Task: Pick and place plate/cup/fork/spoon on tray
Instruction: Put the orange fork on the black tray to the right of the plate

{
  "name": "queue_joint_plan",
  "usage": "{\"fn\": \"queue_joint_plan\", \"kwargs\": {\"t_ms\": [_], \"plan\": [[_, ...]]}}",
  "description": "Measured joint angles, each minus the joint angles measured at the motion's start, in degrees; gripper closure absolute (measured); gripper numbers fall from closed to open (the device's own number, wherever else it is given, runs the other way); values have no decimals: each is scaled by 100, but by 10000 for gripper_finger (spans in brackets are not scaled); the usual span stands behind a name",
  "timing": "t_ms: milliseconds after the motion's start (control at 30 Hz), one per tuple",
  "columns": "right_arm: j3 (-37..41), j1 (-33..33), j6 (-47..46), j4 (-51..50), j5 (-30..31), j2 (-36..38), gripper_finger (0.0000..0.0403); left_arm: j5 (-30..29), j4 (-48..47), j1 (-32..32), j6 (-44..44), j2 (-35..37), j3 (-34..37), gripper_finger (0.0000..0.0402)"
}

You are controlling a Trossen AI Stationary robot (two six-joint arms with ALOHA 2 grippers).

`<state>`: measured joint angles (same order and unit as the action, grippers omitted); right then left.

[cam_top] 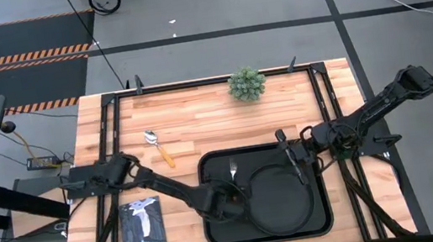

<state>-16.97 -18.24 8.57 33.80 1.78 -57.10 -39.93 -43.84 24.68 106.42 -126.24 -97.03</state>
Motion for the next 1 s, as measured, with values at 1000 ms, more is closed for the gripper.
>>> {"fn": "queue_joint_plan", "kwargs": {"t_ms": [1000], "plan": [[0, -275, 60, -65, 116, -2, 202, 883, -776, 124, 361, -1040, -1470, 382]]}}
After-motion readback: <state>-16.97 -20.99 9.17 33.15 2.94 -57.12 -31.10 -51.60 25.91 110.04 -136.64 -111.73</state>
